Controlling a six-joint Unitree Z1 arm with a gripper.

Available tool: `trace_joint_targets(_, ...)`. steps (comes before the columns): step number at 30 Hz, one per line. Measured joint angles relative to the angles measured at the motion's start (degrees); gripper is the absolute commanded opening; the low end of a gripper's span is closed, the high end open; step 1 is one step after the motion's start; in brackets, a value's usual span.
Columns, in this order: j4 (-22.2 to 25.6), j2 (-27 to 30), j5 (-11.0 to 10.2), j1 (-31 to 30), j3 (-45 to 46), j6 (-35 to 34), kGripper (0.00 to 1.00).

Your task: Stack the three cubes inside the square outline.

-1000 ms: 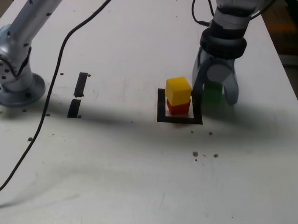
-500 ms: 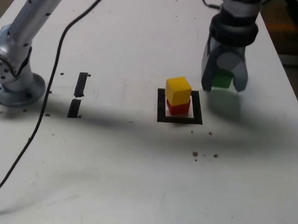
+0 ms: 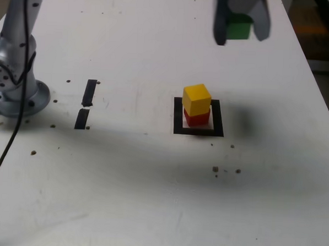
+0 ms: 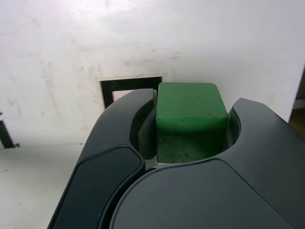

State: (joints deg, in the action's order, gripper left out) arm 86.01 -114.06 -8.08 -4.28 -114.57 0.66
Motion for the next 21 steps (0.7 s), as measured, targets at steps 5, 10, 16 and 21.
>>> trace_joint_targets(5,-0.53,4.63,1.16,0.00,7.81,-4.15,0.15)
trace_joint_targets(10,-3.05,6.69,3.16,-0.44,13.73,-7.12,0.15)
trace_joint_targets(16,-7.11,7.59,6.33,-1.91,18.05,-10.30,0.15)
trace_joint_targets(21,-9.16,7.65,8.60,-3.24,19.11,-12.20,0.15)
